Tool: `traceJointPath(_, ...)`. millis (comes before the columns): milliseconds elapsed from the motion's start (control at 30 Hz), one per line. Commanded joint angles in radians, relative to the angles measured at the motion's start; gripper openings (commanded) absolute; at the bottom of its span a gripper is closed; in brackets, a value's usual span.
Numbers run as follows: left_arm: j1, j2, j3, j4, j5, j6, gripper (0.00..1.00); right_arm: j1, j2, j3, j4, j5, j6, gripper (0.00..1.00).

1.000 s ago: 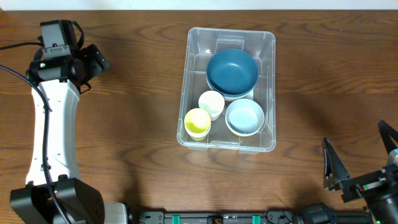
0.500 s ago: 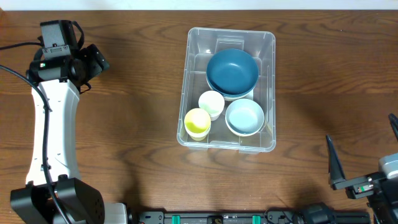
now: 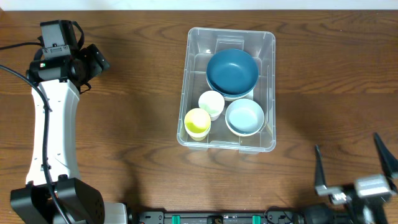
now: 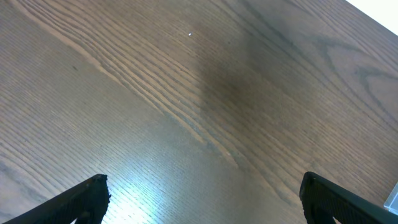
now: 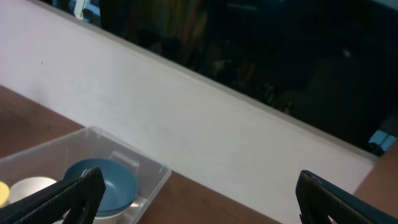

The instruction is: Pack container

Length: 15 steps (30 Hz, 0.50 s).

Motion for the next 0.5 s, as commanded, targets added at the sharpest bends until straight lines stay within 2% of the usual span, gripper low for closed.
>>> traceJointPath(0,0.003,-0.008,0.008,-0.002,-0.012,0.002,0.98,-0.018,-0.025,-0.112,0.071,-0.031,-0.008,0.99)
traceJointPath(200,0.003,-0.008,0.008,-0.002,-0.012,0.002,0.98,-0.054,-0.087,-0.320,0.279,-0.115,0.003,0.99)
traceJointPath(467,0.003,-0.008,0.009,-0.002,-0.012,0.002,0.98,-0.085,-0.117,-0.492,0.492,-0.132,0.042,0.99)
